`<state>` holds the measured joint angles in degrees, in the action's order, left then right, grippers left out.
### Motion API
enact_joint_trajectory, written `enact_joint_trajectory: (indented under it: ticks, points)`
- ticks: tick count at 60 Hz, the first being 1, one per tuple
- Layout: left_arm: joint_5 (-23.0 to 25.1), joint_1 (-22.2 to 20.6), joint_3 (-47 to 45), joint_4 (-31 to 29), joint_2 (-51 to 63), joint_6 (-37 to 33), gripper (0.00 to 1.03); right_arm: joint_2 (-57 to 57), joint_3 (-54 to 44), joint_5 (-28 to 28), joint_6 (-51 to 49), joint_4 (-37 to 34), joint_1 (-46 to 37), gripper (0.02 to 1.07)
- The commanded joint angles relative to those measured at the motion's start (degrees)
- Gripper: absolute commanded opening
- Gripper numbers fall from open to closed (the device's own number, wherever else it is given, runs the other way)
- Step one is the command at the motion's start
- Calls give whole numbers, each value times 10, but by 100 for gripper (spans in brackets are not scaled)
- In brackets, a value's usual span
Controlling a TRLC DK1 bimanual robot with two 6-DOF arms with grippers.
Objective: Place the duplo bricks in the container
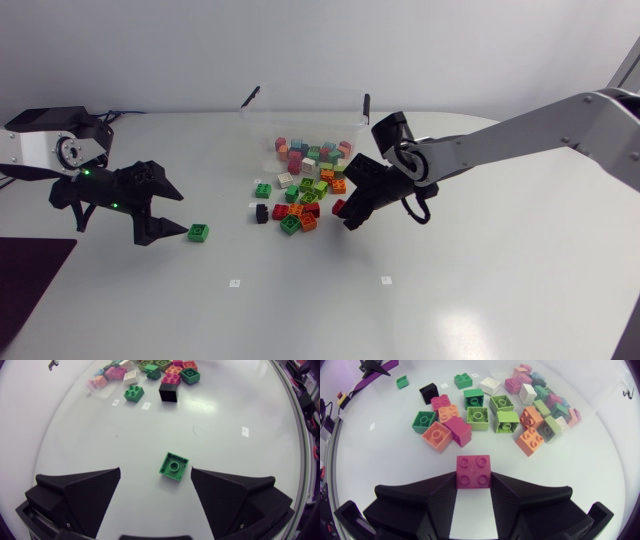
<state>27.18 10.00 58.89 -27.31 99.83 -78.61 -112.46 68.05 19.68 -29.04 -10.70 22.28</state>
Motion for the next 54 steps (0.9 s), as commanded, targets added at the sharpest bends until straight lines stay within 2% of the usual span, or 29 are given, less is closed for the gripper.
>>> enact_joint_trajectory:
  ticks: [1,12,33,44,50,54]
  points:
    - [6,-4,13,-17,27,-52,98,46,-34,0,-12,-1,-1,28]
    - [-11,-21,51,-94,50,-121,98,126,-71,2,-3,-6,-3,28]
    - [-49,-42,90,-110,109,-154,96,215,-62,11,32,-20,-5,28]
    - [-63,-55,97,-114,131,-156,89,222,-35,11,61,-13,-12,28]
    - [-63,-58,101,-114,135,-154,80,219,-22,11,78,1,-18,28]
    - [-63,-58,107,-115,135,-154,69,215,-12,12,87,3,-22,28]
